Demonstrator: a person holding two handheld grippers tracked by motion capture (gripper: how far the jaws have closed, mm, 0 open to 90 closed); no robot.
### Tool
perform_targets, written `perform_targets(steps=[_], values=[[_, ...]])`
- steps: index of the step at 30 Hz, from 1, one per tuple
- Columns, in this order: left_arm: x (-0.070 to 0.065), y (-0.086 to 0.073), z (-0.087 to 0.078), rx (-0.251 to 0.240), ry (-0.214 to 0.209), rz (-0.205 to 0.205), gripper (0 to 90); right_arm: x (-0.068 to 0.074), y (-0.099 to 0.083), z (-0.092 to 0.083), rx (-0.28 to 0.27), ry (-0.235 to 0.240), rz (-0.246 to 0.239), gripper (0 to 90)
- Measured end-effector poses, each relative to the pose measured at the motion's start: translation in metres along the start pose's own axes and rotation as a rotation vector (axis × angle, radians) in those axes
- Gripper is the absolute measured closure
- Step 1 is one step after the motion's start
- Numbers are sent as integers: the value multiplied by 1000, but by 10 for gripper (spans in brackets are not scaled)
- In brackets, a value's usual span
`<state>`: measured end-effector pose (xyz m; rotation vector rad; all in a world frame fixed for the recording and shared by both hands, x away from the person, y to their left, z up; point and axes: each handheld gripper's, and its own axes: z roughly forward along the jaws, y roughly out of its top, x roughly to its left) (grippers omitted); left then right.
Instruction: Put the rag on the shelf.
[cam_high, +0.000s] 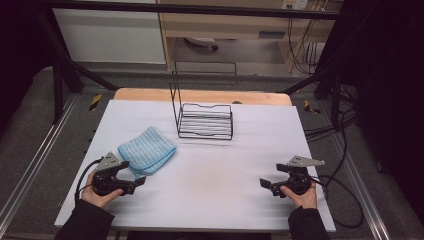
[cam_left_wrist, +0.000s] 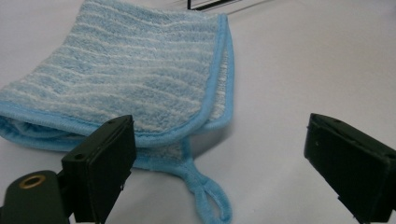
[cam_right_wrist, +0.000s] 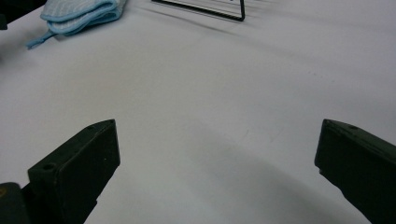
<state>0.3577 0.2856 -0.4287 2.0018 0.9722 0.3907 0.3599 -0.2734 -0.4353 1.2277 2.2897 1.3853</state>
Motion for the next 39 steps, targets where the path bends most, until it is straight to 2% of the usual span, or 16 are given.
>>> perform_targets(steps=[14, 22, 29, 34, 39], values=[[-3, 4, -1, 8, 9, 7, 93, 1, 0, 0, 2, -8, -1, 6], [-5, 13, -1, 27, 18, 0, 98, 1, 0, 1, 3, -14, -3, 6], [-8, 26, -3, 18, 18, 3, 101, 2, -1, 1, 0, -18, -1, 5], [-10, 37, -2, 34, 24, 24, 112, 2, -1, 1, 0, -19, -2, 6], [-9, 51, 3, 47, 33, 21, 117, 2, -1, 1, 1, -19, -2, 5]])
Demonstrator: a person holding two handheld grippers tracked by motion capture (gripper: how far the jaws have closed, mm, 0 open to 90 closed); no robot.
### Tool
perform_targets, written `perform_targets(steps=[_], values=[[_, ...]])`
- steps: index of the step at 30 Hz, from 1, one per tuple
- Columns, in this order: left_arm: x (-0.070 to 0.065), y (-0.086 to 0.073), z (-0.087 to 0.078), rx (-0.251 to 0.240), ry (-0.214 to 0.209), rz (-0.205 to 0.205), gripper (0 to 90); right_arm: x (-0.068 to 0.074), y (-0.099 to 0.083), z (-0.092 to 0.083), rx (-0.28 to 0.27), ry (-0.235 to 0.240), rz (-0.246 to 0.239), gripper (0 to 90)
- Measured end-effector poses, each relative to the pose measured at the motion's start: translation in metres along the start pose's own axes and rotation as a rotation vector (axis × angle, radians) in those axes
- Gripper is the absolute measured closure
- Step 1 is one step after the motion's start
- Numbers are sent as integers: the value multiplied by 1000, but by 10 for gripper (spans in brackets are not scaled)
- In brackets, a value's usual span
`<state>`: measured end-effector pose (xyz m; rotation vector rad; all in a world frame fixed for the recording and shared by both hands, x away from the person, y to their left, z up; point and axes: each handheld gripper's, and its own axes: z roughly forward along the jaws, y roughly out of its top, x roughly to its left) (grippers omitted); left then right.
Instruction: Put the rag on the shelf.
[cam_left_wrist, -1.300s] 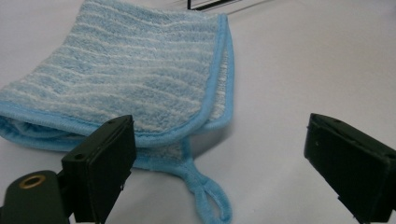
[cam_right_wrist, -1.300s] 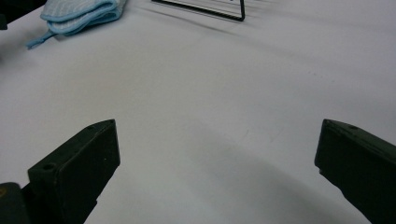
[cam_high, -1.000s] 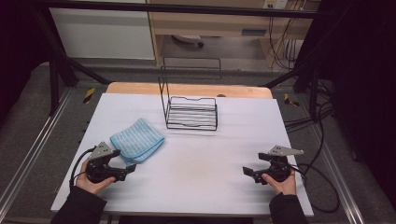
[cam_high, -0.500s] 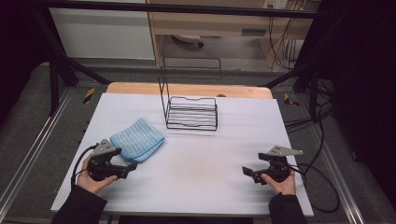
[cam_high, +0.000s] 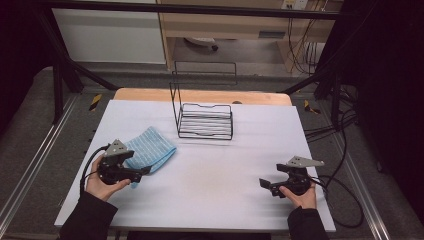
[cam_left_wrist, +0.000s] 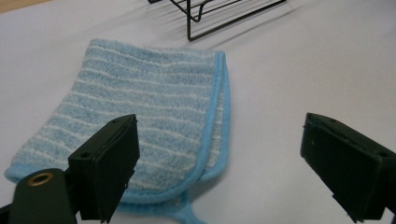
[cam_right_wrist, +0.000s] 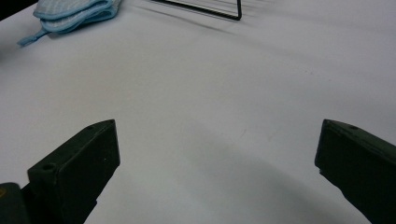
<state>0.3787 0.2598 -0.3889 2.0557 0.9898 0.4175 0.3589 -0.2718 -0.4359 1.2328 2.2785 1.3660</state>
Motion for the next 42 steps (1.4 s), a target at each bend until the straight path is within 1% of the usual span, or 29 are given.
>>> perform_targets(steps=[3, 6, 8, 9, 11, 13, 14, 16, 17, 19, 23, 25, 27, 30, 32, 37, 41, 42], values=[[0, 7, 4, 4, 14, -2, 137, 0, 0, 0, 0, 0, 0, 5], [-2, 10, 11, 6, 15, -1, 163, 0, 0, 0, 2, 1, 1, 5], [-4, 11, 18, 24, 23, 1, 200, 0, 0, 0, 1, 1, 1, 5], [-5, 11, 21, 43, 27, 14, 209, 0, 0, 1, 2, 1, 0, 6], [-6, 10, 29, 69, 21, 16, 219, 0, 0, 1, 4, 2, 1, 6], [-7, 8, 36, 89, 19, 23, 252, 0, 0, 1, 4, 2, -4, 5], [-7, 8, 39, 104, 22, 35, 264, 0, 0, 1, 5, 2, -3, 5], [-7, 6, 45, 133, 27, 46, 280, 0, 0, 1, 7, 2, -4, 6], [-7, 6, 47, 144, 33, 49, 308, 0, 0, 2, 11, 3, -4, 6], [-5, 4, 50, 158, 41, 50, 329, 0, 0, 2, 11, 2, -6, 6], [0, 2, 57, 172, 58, 51, 359, 0, 0, 3, 13, 3, -6, 6], [2, 1, 60, 177, 65, 44, 378, 0, 0, 3, 14, 2, -2, 6], [3, 0, 63, 187, 75, 51, 385, 0, 0, 3, 13, 2, -6, 6], [4, -1, 67, 198, 85, 55, 387, -1, 0, 3, 13, 2, -7, 6], [5, -2, 70, 205, 94, 66, 392, 0, 0, 2, 13, 2, -4, 5], [6, -4, 74, 210, 98, 63, 395, -1, 0, 2, 12, 2, -4, 6], [4, -3, 78, 219, 109, 79, 389, -1, 0, 3, 12, 2, -4, 6], [3, -3, 78, 224, 116, 89, 389, -1, 0, 3, 12, 2, -4, 6]])
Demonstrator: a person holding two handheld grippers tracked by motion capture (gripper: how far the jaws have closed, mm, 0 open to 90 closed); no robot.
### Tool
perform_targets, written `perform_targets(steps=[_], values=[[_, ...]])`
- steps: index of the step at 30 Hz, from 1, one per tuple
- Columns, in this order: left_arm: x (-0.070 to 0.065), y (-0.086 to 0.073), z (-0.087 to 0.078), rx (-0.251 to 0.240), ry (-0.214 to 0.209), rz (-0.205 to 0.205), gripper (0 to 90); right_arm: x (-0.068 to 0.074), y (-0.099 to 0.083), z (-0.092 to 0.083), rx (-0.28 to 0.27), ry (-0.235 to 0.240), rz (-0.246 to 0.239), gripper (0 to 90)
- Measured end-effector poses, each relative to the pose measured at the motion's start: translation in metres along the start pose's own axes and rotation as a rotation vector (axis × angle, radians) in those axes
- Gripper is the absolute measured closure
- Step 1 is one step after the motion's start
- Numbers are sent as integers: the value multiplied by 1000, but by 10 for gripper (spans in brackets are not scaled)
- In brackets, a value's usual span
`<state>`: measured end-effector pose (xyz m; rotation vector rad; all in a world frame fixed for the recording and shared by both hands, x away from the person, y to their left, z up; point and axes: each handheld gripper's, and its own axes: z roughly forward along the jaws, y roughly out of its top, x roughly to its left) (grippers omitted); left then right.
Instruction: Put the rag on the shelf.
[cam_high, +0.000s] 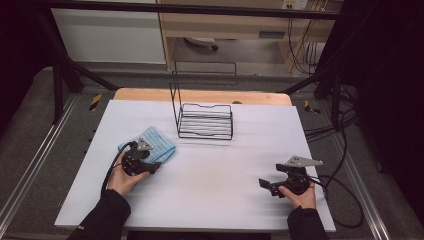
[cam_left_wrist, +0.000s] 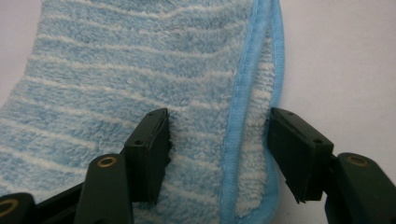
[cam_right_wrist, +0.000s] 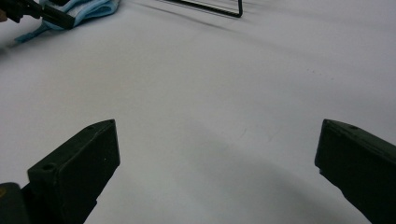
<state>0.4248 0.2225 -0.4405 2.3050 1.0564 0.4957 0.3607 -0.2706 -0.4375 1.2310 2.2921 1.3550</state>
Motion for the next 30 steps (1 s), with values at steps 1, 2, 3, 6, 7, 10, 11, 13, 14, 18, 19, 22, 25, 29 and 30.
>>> perform_targets(steps=[1, 2, 3, 6, 7, 10, 11, 13, 14, 18, 19, 22, 25, 29, 30], values=[[-1, 1, 0, 5, 4, 5, 388, 0, 0, 0, -1, 0, 0, 6], [-1, 1, 0, 6, 4, 0, 388, 0, 0, 0, -1, 0, 0, 5], [0, 2, 0, 10, -2, -4, 392, 0, 0, 0, -4, -1, 3, 6], [2, 3, 0, 19, 8, -10, 437, 0, 0, 0, -4, -1, 3, 5], [2, 4, 0, 24, 15, -8, 468, 0, 0, 0, -4, 0, 3, 5], [6, 4, -1, 31, 34, -10, 589, 0, 0, 0, -6, -1, 1, 6], [7, 4, -1, 29, 30, -13, 609, 0, 0, 0, -6, -1, 2, 6], [10, 5, -2, 26, 18, -22, 640, 0, 0, 0, -2, 1, 0, 6], [12, 4, -3, 22, 8, -33, 651, 0, 0, 0, -1, 3, 1, 6], [17, 4, -6, 6, -19, -60, 686, 0, 0, 0, -2, 4, 0, 7], [17, 4, -8, 3, -23, -65, 699, 0, 0, 0, -2, 6, 0, 7], [20, 4, -13, -11, -33, -79, 713, 0, 0, 1, -1, 8, 2, 8], [23, 5, -20, -26, -42, -89, 721, 0, 0, 1, -1, 9, 3, 8], [26, 5, -30, -41, -47, -91, 733, 0, 0, 0, -3, 9, 2, 8], [26, 5, -32, -40, -52, -91, 736, 0, 0, 0, -2, 10, 0, 8]])
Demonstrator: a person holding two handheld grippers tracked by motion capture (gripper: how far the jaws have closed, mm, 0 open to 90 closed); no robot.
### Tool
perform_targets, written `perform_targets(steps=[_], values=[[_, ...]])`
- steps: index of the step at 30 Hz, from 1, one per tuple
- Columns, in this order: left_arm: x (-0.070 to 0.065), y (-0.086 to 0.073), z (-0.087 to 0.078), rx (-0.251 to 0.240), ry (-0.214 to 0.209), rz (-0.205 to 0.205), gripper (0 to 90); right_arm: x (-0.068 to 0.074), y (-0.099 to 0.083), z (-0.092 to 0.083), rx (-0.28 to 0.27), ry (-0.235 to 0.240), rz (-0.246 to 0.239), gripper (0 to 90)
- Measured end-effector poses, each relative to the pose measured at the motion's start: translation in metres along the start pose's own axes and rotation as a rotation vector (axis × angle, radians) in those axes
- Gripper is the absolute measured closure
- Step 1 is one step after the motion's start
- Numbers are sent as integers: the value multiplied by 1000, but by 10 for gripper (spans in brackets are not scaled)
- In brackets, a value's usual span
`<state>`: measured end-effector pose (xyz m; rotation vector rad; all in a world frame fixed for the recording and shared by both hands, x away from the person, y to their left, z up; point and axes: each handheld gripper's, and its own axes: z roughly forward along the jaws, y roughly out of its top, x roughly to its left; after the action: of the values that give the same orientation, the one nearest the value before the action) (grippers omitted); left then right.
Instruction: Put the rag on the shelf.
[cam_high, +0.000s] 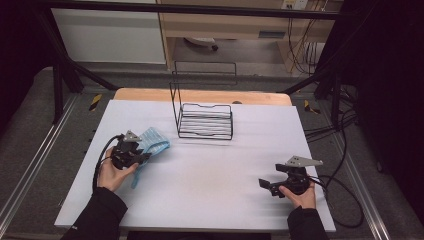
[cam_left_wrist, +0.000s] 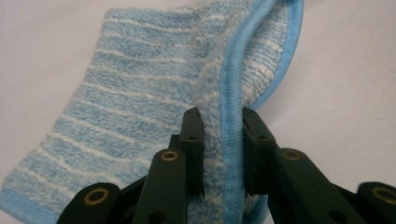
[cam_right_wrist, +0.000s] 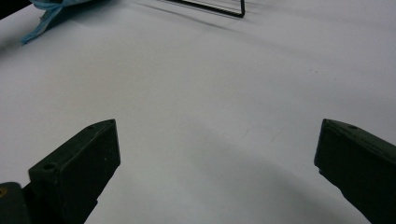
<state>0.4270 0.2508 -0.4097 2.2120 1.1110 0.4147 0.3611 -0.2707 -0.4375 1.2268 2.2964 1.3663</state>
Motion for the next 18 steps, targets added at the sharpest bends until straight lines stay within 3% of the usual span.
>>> perform_targets(steps=[9, 18], values=[[-5, 3, -14, 1, -49, -6, 744, 0, 0, 0, -1, 3, 5, 9], [-25, 5, -17, 16, -68, -22, 742, 1, 0, 0, 0, 5, 6, 10]])
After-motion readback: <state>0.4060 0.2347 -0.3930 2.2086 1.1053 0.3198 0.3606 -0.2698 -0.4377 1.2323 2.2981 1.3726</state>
